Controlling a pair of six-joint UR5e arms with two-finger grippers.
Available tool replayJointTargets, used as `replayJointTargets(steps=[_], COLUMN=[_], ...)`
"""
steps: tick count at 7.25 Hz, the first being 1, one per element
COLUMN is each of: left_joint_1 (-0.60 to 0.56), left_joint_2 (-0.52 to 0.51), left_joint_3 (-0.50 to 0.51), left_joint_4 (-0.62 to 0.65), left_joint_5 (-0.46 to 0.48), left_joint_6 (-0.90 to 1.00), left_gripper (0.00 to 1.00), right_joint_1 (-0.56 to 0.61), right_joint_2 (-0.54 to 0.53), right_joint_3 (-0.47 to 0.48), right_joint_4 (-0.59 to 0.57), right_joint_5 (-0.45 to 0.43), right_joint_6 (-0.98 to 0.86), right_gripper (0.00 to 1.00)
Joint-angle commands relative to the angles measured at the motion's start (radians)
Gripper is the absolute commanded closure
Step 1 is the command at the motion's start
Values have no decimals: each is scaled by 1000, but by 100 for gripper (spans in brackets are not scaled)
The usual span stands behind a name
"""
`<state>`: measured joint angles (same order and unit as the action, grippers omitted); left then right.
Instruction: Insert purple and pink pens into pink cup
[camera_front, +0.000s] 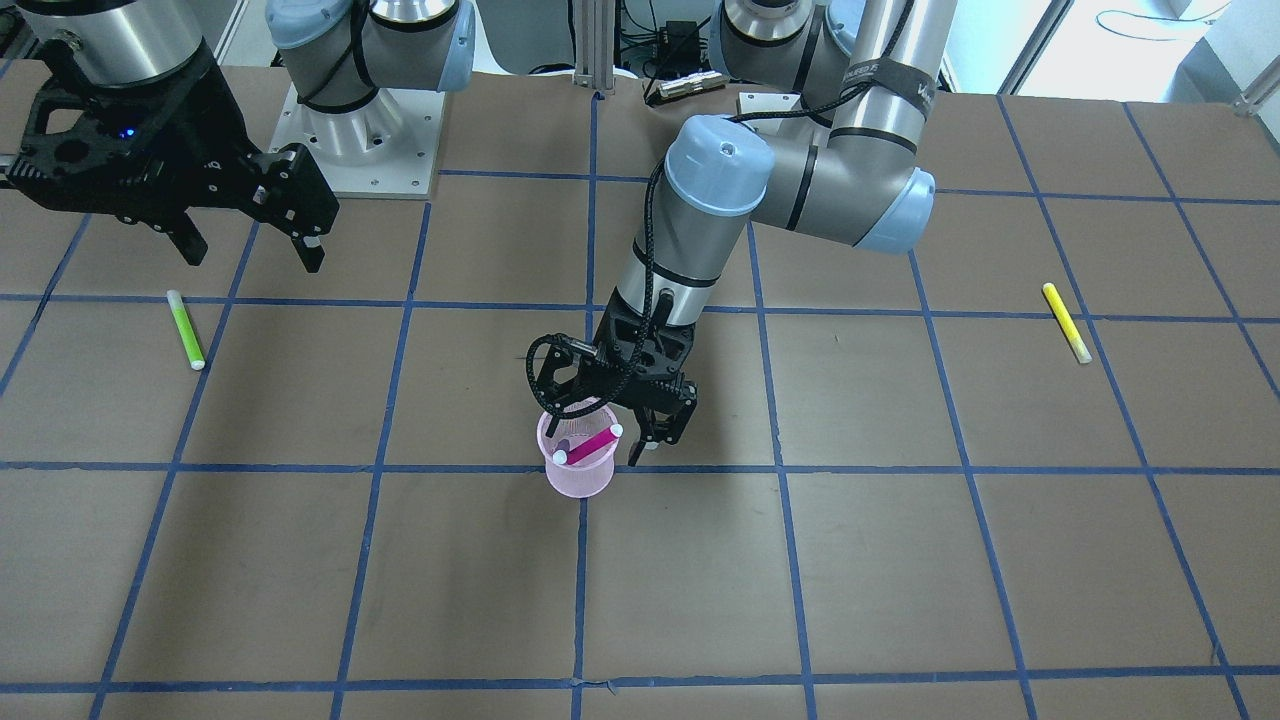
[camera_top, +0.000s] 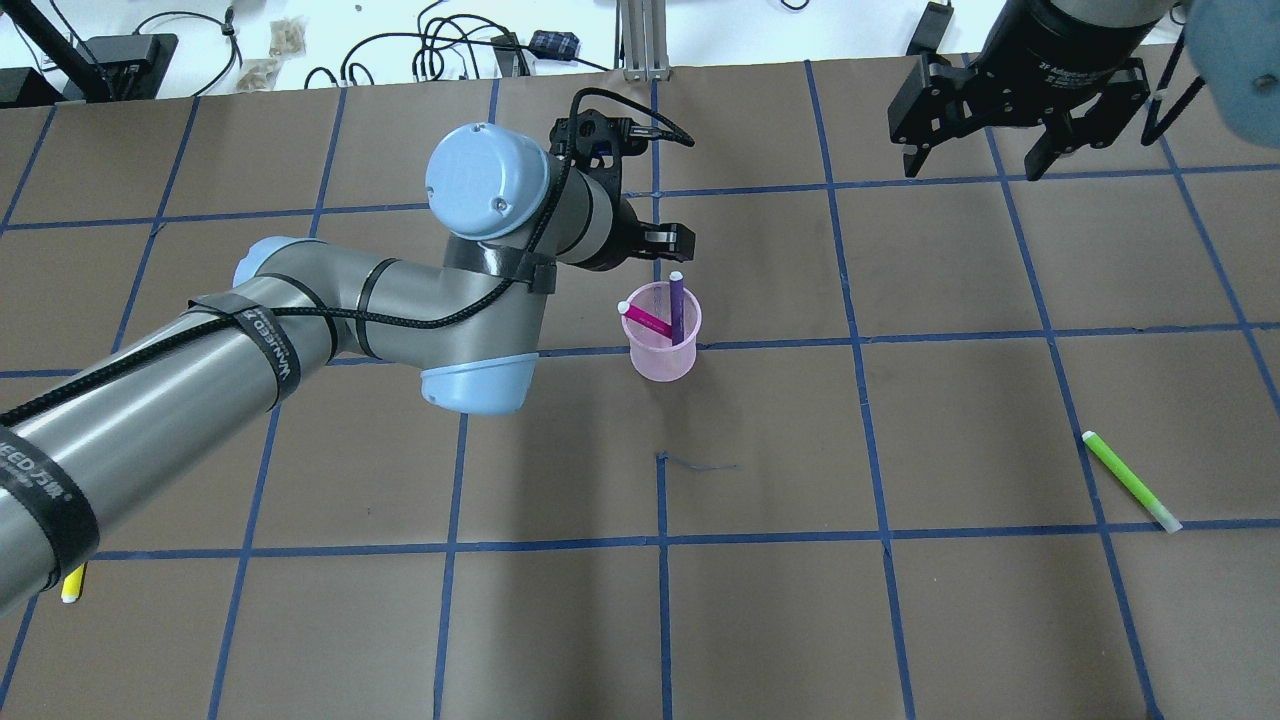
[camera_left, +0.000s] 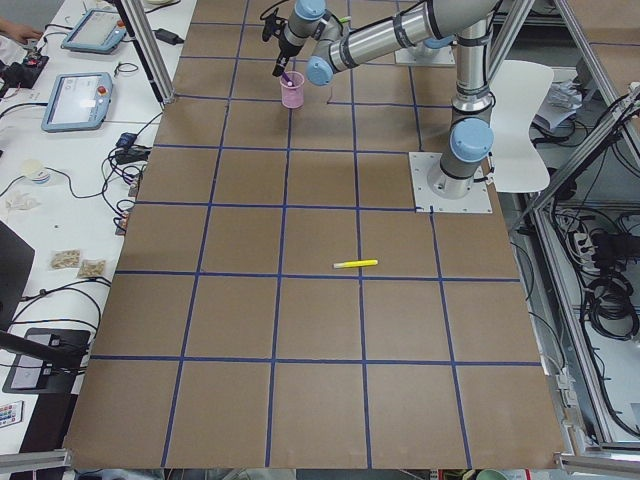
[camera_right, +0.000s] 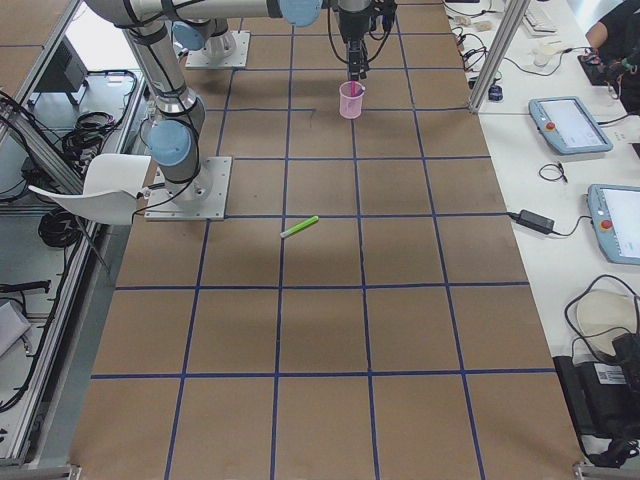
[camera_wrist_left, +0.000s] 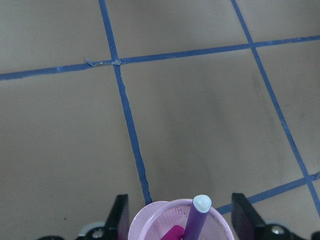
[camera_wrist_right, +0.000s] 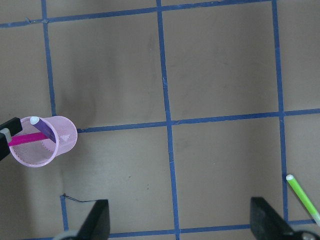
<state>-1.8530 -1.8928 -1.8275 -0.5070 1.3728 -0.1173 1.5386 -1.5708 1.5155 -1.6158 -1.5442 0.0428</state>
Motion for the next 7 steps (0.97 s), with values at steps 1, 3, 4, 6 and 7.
replayJointTargets(steps=[1,3,4,6,7], left_joint_1=[61,170,202,283,287], left_joint_2=[50,89,119,214,257], left_joint_3=[142,380,430,427,404], left_joint_4=[-266,-745,-925,-1138,-1153], left_joint_5=[-8,-3,3,86,109], left_joint_6=[21,114,154,267,259], left_gripper=[0,0,0,0,0], right_joint_1=[0,0,0,0,0], right_joint_2=[0,0,0,0,0], right_joint_3=[2,2,3,6,8], right_joint_4=[1,1,1,-1,-1], right_joint_5=[1,1,1,1,1], right_joint_6=[-1,-1,-1,-1,-1], right_gripper=[0,0,0,0,0])
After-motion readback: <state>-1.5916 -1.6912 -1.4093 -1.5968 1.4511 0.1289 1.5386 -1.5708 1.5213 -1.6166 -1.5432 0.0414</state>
